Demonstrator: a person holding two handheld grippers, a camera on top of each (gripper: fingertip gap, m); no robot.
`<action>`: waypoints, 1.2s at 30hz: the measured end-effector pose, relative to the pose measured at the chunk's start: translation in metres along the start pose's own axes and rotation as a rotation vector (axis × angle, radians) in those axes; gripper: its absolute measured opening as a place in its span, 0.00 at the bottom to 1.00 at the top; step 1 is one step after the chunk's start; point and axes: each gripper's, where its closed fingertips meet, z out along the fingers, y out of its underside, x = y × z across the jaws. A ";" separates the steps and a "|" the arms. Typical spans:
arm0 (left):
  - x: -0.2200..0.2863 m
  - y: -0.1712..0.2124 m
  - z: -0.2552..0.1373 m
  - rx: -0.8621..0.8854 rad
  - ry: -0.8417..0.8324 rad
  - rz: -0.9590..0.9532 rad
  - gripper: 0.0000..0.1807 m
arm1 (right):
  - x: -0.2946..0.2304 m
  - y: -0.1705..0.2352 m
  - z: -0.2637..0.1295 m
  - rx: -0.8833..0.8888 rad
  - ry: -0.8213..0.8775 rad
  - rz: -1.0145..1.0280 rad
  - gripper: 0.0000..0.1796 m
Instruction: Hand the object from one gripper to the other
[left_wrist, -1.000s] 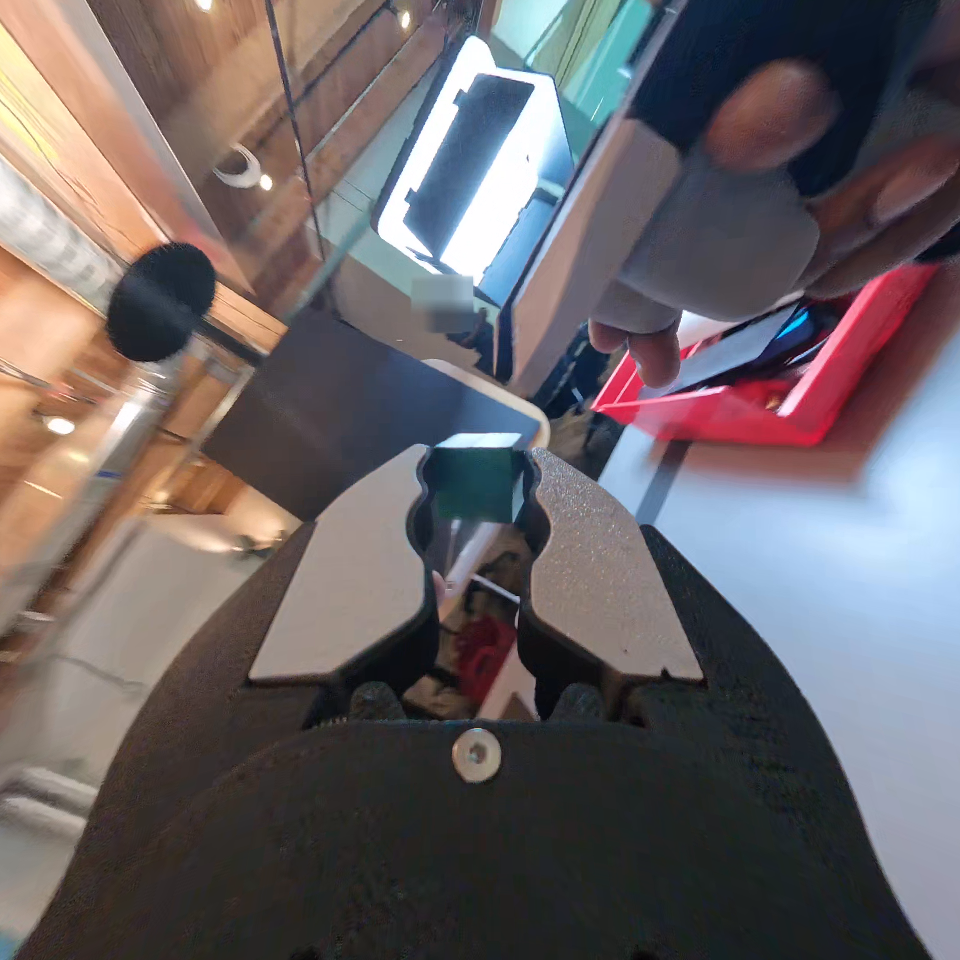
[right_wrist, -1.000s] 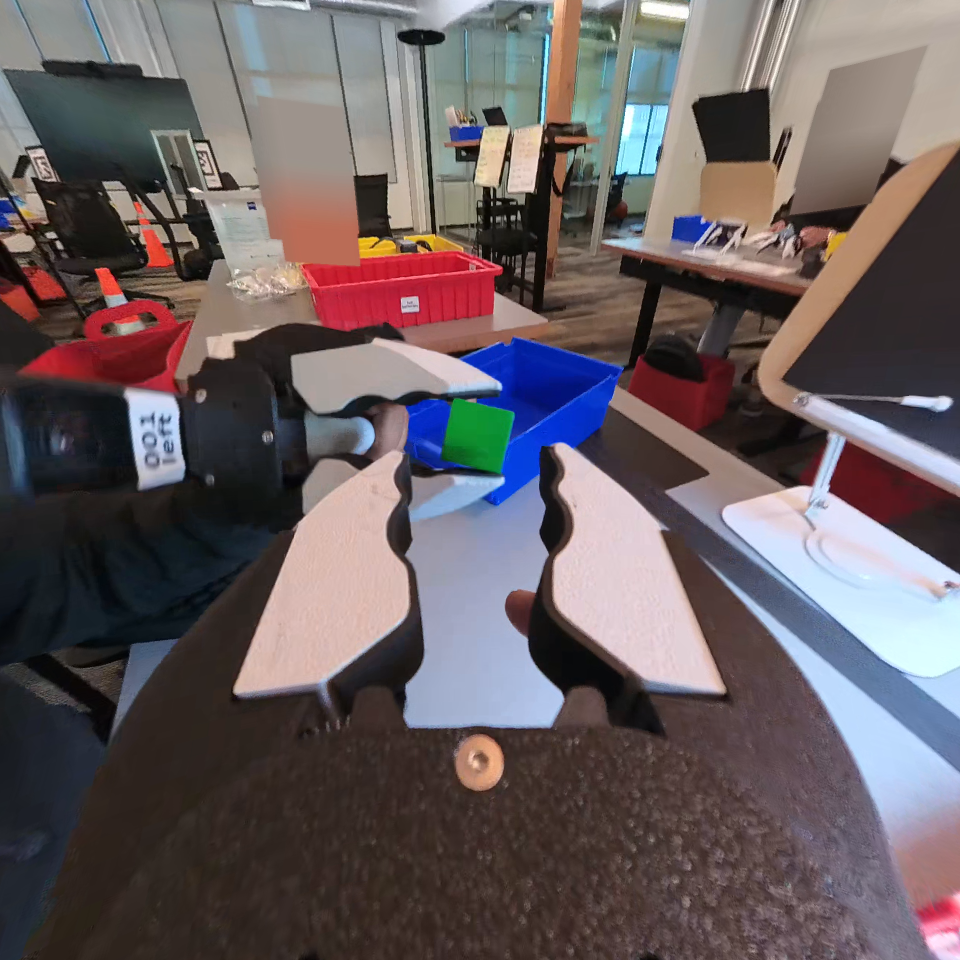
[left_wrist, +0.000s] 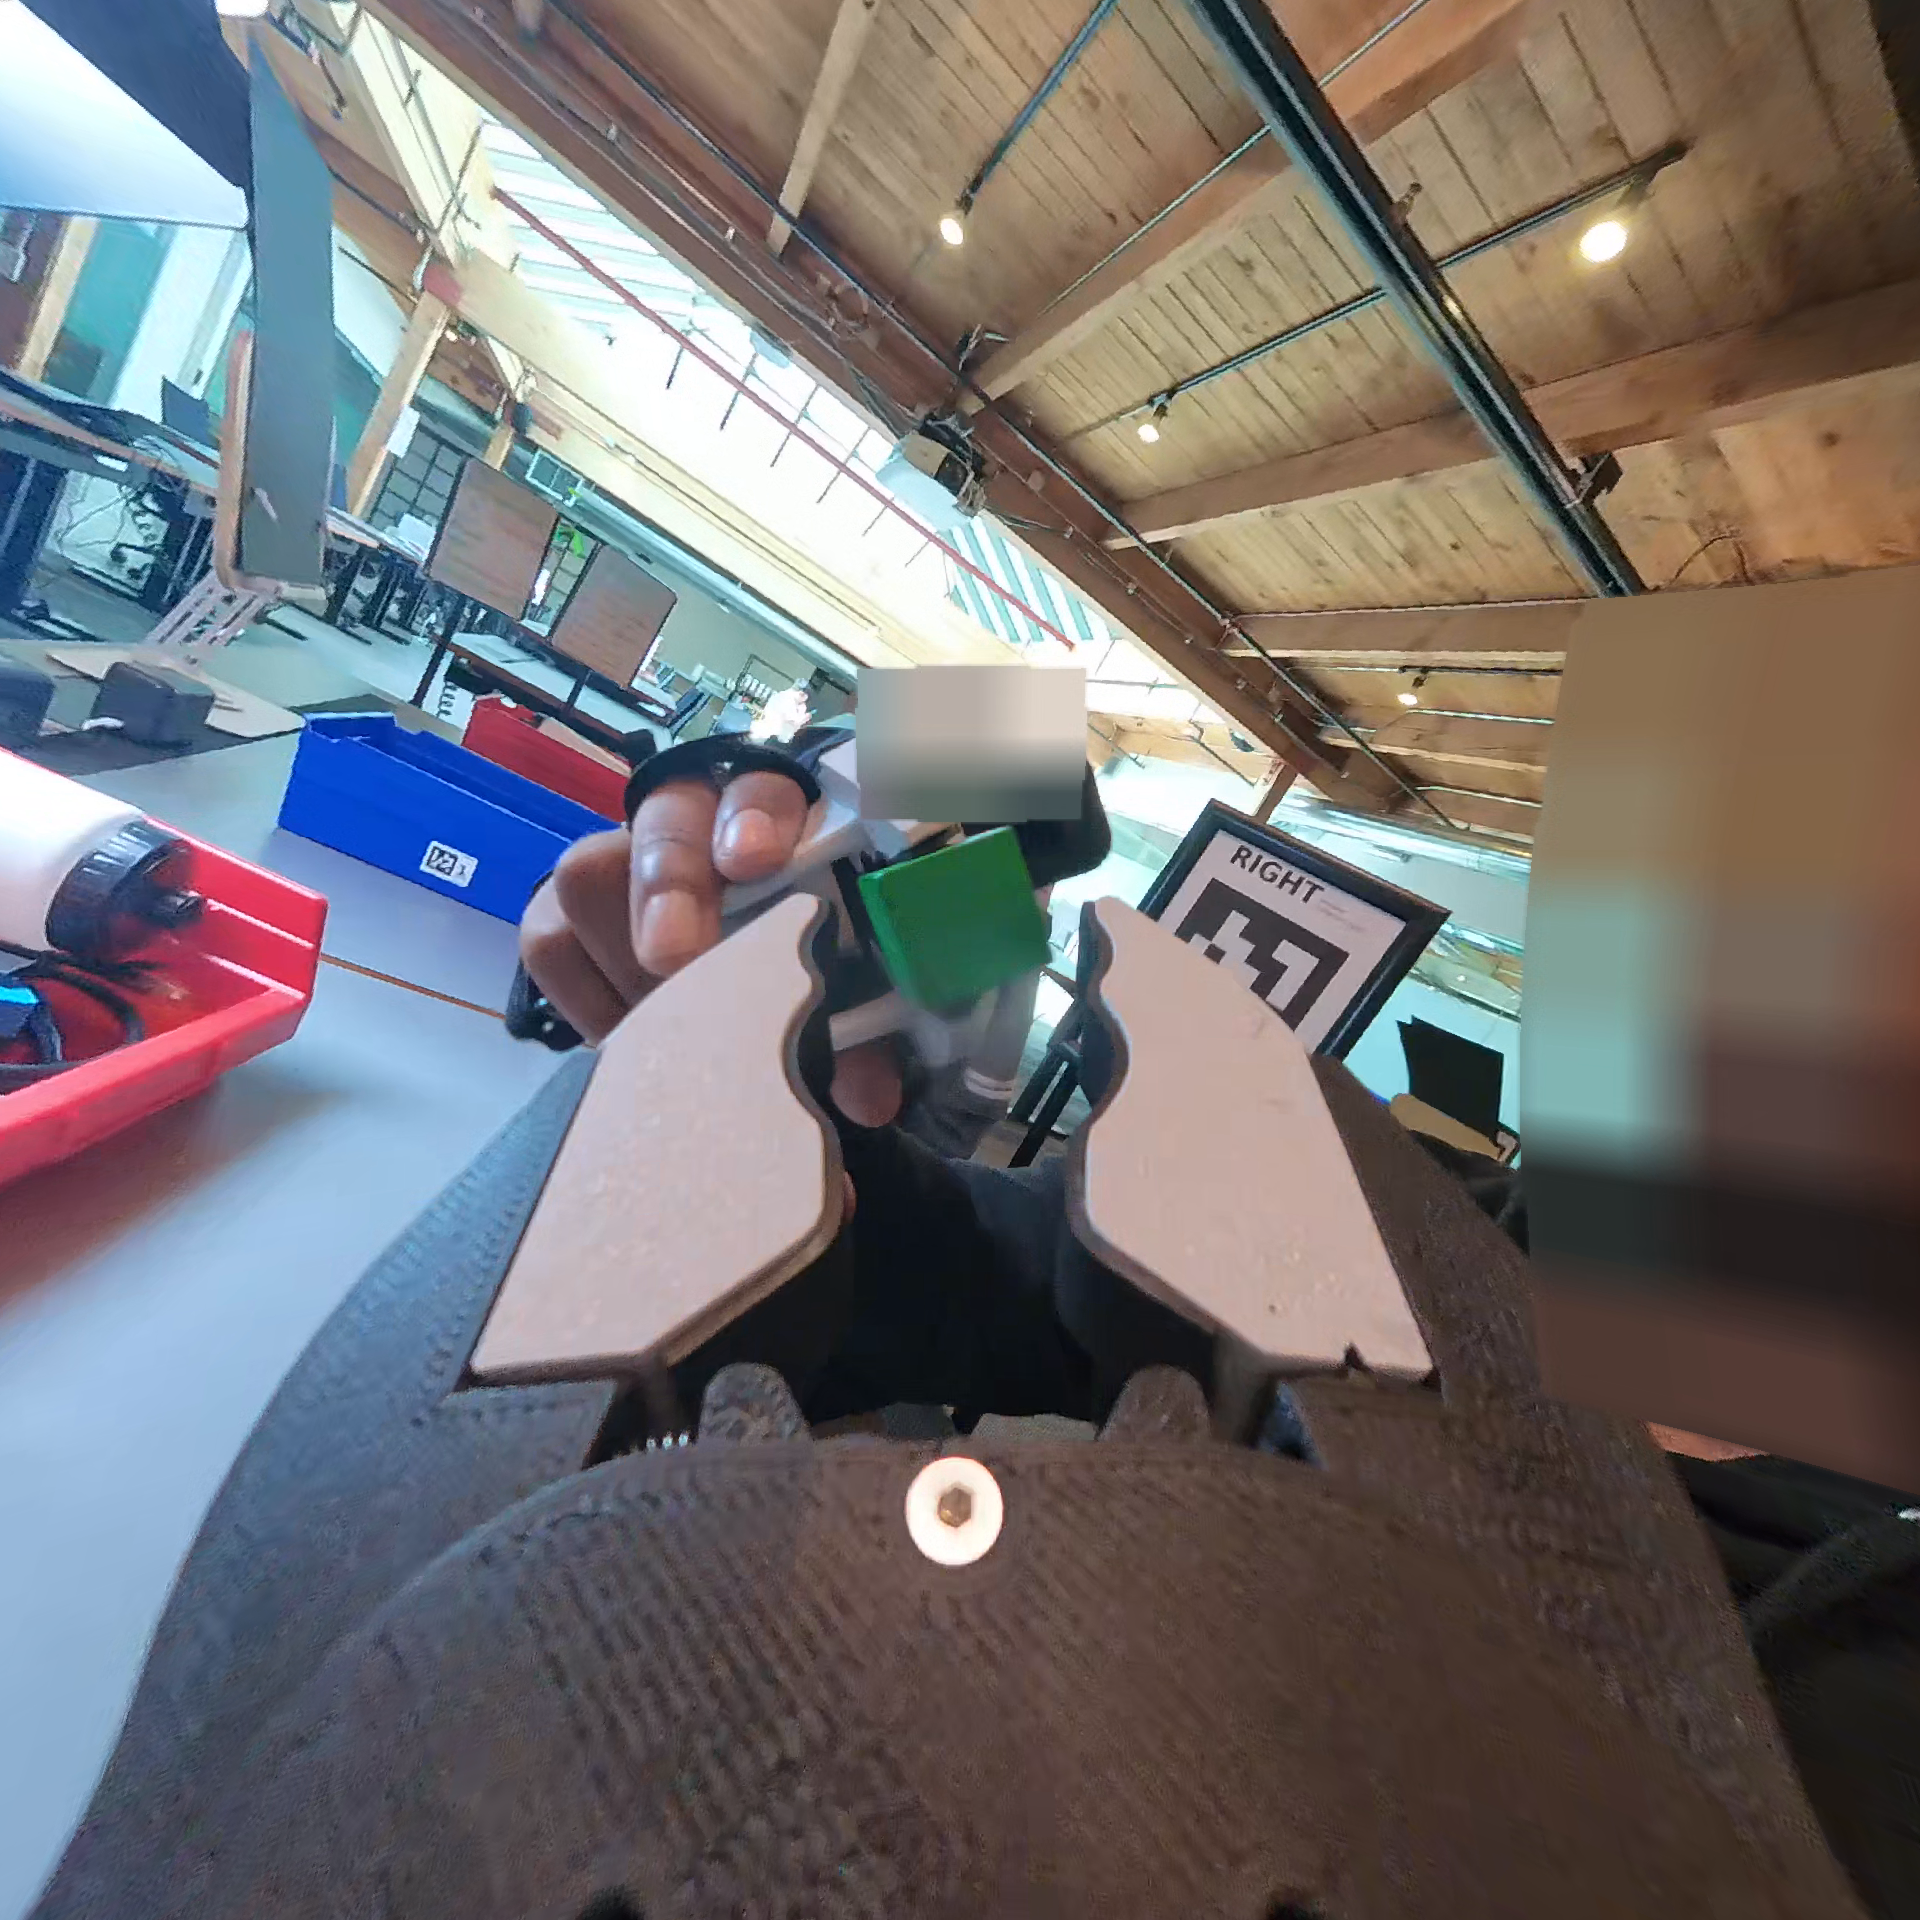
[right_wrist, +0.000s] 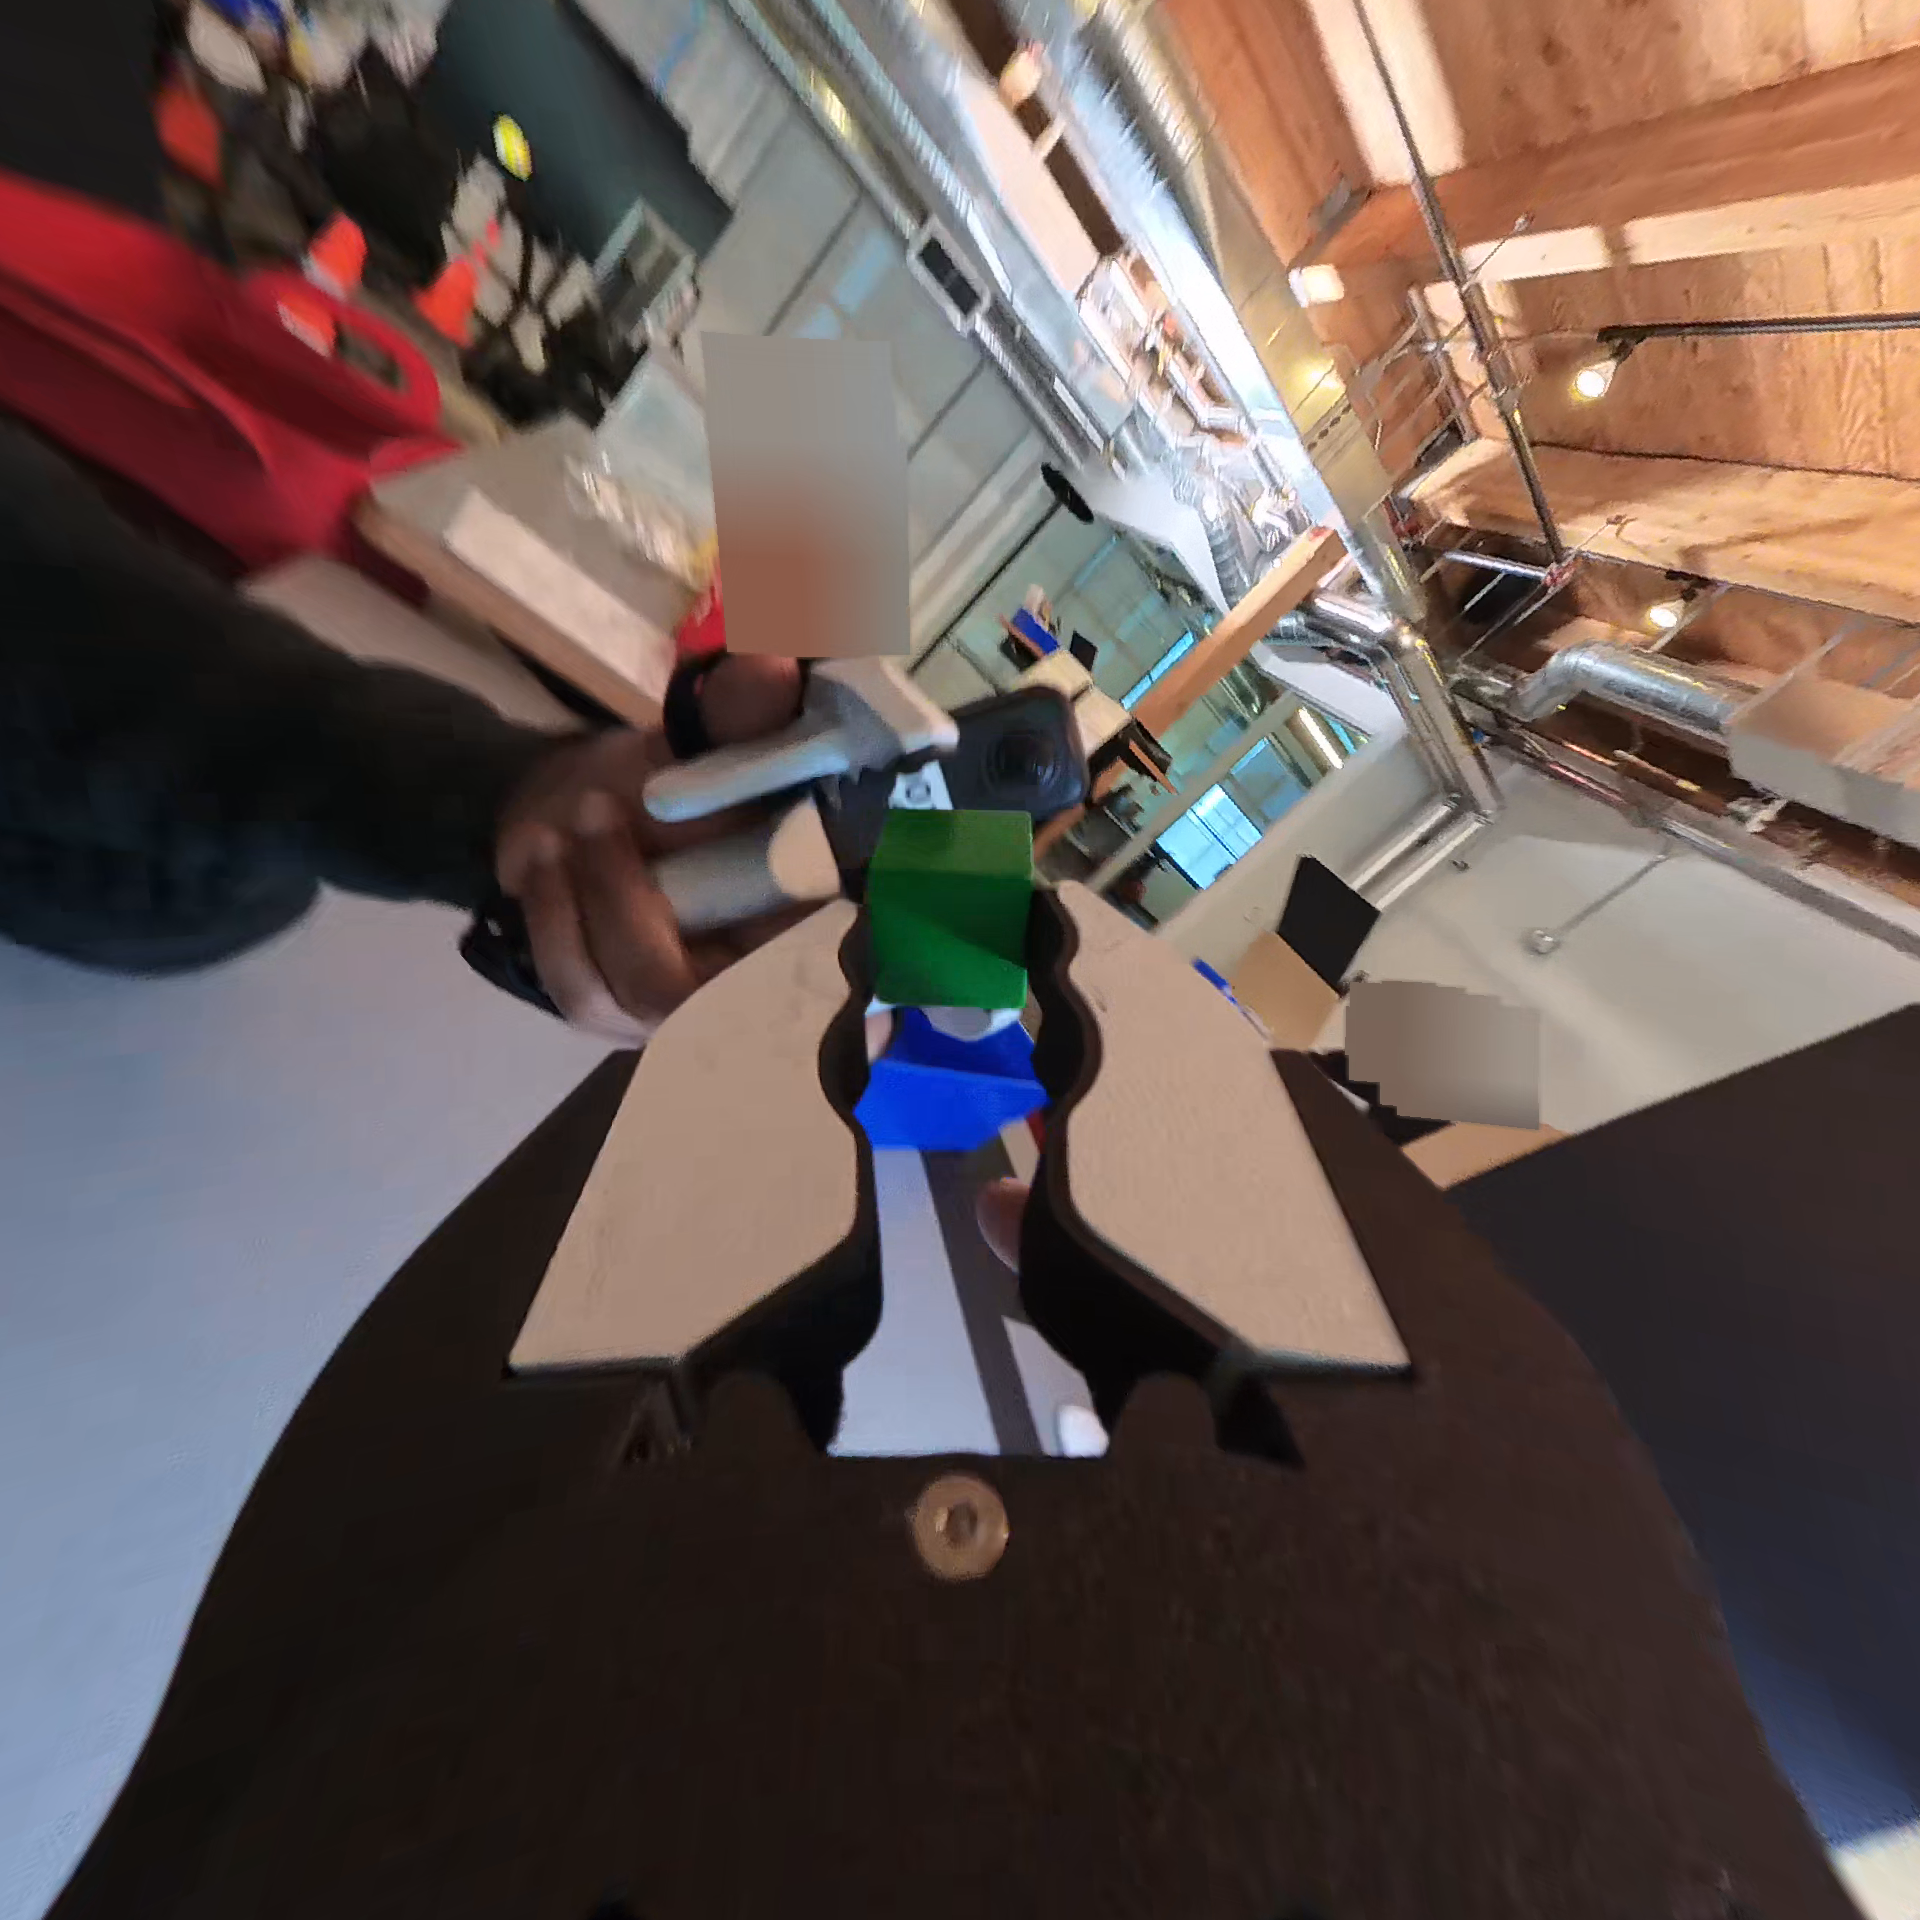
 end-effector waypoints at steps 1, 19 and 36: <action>-0.001 0.002 0.001 -0.010 -0.012 0.007 0.24 | -0.001 0.006 0.001 -0.042 0.003 -0.053 0.16; -0.055 -0.024 -0.038 -0.231 -0.837 1.172 0.16 | 0.033 0.042 -0.001 -0.203 0.086 0.621 0.21; -0.062 -0.009 -0.030 -0.450 -0.990 1.832 0.16 | 0.009 0.055 0.015 -0.327 0.029 0.756 0.15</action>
